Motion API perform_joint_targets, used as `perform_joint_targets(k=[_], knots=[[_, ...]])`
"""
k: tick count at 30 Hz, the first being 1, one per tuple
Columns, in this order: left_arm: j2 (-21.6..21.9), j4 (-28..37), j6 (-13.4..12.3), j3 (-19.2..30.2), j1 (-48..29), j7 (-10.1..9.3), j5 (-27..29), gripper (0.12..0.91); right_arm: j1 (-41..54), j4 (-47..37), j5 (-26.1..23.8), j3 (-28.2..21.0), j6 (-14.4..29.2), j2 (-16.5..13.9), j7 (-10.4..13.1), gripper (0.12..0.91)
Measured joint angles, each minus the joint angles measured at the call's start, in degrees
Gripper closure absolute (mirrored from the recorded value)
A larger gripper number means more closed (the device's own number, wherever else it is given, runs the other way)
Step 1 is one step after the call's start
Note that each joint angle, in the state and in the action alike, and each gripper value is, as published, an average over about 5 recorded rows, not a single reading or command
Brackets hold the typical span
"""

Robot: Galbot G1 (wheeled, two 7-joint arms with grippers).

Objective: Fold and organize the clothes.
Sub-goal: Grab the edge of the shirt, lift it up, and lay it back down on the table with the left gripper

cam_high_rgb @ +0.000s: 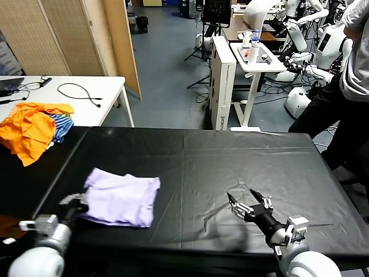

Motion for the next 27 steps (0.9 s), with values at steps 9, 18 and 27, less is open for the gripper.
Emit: perform_joint_targets(k=[9, 18, 27], knots=[[5.8, -3.9, 0.4, -6.3, 1.5, -2.89, 4.2, 0.855, -0.1, -0.3, -0.3, -0.7, 0.0, 0.6, 0.0, 0.118], [-3.3, -10.7, 4.3, 6.6, 0.2, -7.39, 3.7, 0.855, -0.6, -0.2, -0.5, -0.4, -0.1, 0.5, 0.1, 0.118], [-17.6, -8.4, 4.2, 27.1, -2.8, -7.97, 4.4, 0.855, -0.9, -0.7, -1.1, -0.6, -0.1, 0.8, 0.1, 0.118]])
